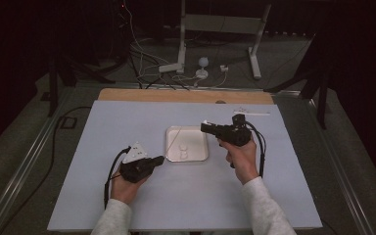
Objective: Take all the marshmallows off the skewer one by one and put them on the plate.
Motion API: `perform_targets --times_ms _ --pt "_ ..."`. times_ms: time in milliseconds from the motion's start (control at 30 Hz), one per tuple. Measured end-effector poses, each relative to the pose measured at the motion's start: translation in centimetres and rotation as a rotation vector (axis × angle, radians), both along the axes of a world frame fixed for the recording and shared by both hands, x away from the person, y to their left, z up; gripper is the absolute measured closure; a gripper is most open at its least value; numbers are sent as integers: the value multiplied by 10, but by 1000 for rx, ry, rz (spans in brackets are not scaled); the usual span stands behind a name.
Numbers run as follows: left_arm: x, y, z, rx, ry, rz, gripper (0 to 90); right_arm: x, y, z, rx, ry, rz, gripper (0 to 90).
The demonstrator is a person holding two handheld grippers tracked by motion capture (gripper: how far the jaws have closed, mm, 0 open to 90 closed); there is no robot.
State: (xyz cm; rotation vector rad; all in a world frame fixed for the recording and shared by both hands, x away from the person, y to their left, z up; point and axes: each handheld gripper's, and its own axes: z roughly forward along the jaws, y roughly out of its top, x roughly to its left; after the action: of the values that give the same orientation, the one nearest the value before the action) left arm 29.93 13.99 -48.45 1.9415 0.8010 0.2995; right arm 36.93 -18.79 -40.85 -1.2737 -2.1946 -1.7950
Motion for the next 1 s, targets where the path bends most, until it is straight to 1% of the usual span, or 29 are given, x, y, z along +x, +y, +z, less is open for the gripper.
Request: perform_targets --times_ms 167,333,467,1000 --pt "1 0 0 -8 7 9 900 4 5 -10 -51 14 -4 805" --pt "1 1 0 -17 12 12 900 8 14 -20 -87 22 -1 799" --pt "1 1 1 -29 15 15 900 10 19 -26 -108 30 1 794" --pt "2 1 1 -45 25 21 900 13 31 -39 -185 36 -5 778"
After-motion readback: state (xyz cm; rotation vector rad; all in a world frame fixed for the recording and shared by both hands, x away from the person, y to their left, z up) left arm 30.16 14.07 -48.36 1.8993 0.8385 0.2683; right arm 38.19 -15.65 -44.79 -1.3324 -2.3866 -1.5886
